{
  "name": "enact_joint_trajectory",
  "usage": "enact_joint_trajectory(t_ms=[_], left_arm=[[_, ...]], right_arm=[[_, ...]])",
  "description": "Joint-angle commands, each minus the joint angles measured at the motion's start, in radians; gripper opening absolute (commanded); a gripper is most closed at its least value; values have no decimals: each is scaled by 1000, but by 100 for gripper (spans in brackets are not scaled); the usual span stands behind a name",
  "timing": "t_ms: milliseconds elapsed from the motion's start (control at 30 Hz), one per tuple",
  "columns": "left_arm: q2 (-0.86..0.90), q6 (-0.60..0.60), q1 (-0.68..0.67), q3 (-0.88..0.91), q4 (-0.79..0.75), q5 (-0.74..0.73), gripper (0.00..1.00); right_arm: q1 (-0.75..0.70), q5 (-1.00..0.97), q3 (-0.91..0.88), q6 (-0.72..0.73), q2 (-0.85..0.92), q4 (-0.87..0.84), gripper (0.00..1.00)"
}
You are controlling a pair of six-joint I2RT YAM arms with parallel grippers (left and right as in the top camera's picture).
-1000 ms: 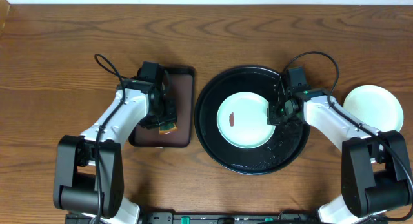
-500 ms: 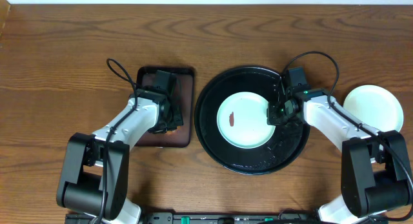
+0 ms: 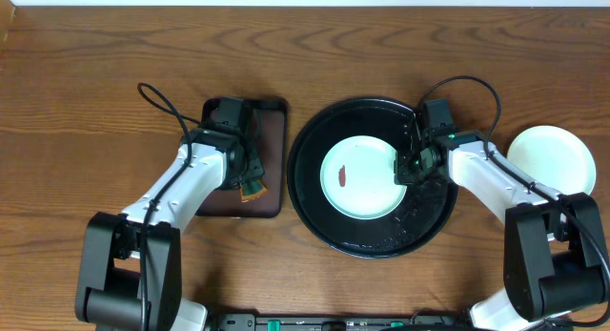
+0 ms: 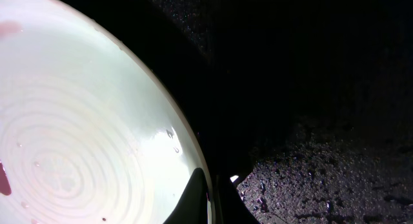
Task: Clean dirty plates on tray and stack at the side
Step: 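Scrub the second mint-green plate with the sponge in the left gripper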
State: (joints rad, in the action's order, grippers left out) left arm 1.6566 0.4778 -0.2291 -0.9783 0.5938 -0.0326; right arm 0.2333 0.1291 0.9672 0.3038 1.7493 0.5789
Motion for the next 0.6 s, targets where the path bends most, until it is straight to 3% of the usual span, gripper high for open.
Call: enact_joint_trajectory(t_ms=[0,67,267,333,567], left_arm=[[-1,37,-10,17,-32,26,36],[14,38,-19,27,-40,24,29],[106,37,-29,29,-40,16,19],[120,34,-29,28,-34,14,8],[34,-36,-30,-91,105,-21,7]], right_arm=[[-2,-102,-16,-2,-1,-3,1],[-2,-102,-16,-2,-1,-3,1],[-2,-102,-16,-2,-1,-3,1],[-2,-102,-16,-2,-1,-3,1],[-2,-102,-16,-2,-1,-3,1]])
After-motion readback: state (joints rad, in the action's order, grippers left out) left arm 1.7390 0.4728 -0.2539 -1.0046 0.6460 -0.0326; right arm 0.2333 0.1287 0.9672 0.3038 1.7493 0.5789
